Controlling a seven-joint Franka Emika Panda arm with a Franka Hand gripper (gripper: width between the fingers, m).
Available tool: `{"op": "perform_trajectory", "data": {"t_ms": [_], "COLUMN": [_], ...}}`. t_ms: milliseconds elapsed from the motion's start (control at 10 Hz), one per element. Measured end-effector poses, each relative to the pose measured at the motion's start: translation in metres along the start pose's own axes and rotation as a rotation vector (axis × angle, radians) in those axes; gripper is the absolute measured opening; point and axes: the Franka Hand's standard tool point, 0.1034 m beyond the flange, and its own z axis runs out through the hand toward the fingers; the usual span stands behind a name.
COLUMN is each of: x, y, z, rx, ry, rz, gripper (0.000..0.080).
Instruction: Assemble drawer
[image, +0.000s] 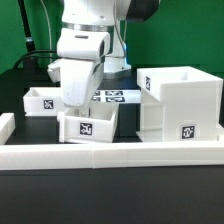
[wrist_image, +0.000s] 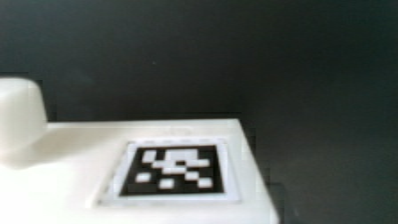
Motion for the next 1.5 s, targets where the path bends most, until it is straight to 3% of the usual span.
{"op": "perform_trajectory", "data": {"t_ms": [800, 900, 1200, 1300, 1400, 1500], "x": [-0.001, 0.002, -0.004, 0.001, -0.002, -0.016], "y": [-0.002, -0.002, -0.003, -0.004, -0.004, -0.004], "z": [0.004, 0.005, 0.006, 0.006, 0.006, 0.007], "rx": [0.007, 0.023, 0.026, 0.028, 0.029, 0.031], "ry": [-0.009, -0.016, -0.015, -0.013, -0.005, 0.018], "rz": [-0.018, -0.056, -0.046, -0.053, -0.079, -0.084], "gripper": [0.0042, 0.0042, 0.0042, 0.0042, 0.0042, 0.0042]}}
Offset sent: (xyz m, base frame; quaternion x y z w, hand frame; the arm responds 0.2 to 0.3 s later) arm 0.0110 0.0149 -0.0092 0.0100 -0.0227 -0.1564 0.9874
